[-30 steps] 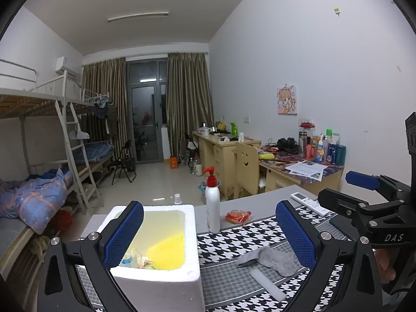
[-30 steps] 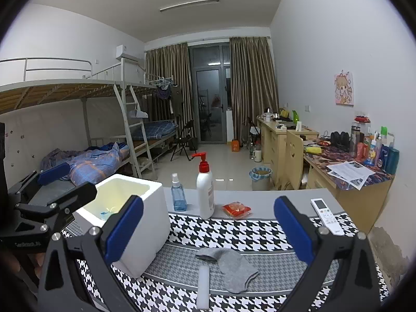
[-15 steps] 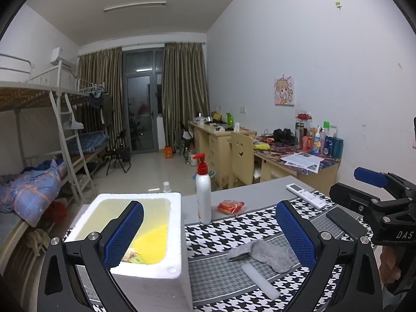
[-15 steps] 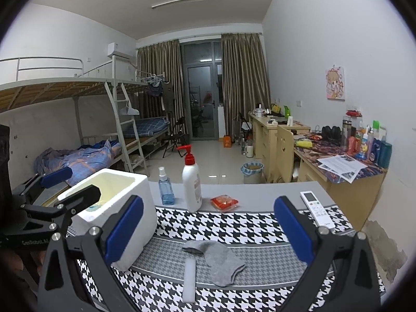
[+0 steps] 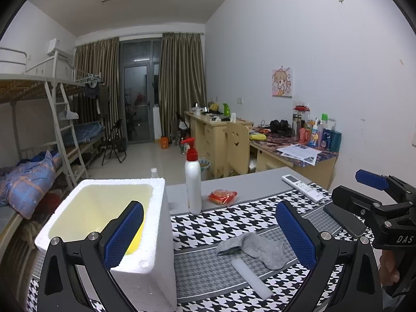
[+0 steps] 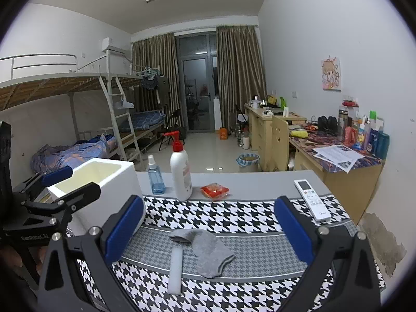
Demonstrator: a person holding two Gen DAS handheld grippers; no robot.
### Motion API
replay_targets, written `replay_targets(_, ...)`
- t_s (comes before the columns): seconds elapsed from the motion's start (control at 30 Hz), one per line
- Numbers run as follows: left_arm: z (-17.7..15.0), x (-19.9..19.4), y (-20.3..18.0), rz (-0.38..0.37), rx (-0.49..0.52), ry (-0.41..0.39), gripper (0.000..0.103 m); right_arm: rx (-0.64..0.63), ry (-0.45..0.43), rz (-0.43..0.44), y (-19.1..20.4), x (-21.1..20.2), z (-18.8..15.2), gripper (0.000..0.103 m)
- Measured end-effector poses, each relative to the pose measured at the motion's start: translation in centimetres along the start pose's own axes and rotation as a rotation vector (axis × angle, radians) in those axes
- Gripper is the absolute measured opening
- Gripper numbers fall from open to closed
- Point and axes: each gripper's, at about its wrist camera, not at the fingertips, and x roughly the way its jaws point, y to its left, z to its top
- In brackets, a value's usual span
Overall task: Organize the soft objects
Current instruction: 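Bring both open tools above the grey sock and white stick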
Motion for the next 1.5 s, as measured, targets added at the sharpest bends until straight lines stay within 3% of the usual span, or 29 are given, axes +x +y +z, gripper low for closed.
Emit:
replay_targets(0.87,-2.4,4.7,-2.6,0.019,0.007,0.142,0.102,0.032,0.132,-0.01,-3.6,4.1,-1.9,0.102)
replay_targets(0.97,-2.9,4.9,-3.5,0.057,0.035,0.138,0.102,0.02,0.155,-0.024,-3.8,4.5,-2.5,0.102)
replay_targets(1.5,-3.2,5.4,-6.5,0.037,0.066,0.157,0.102,0.026,0.176,-0.031,-5.1,4.2,-3.1,0.102)
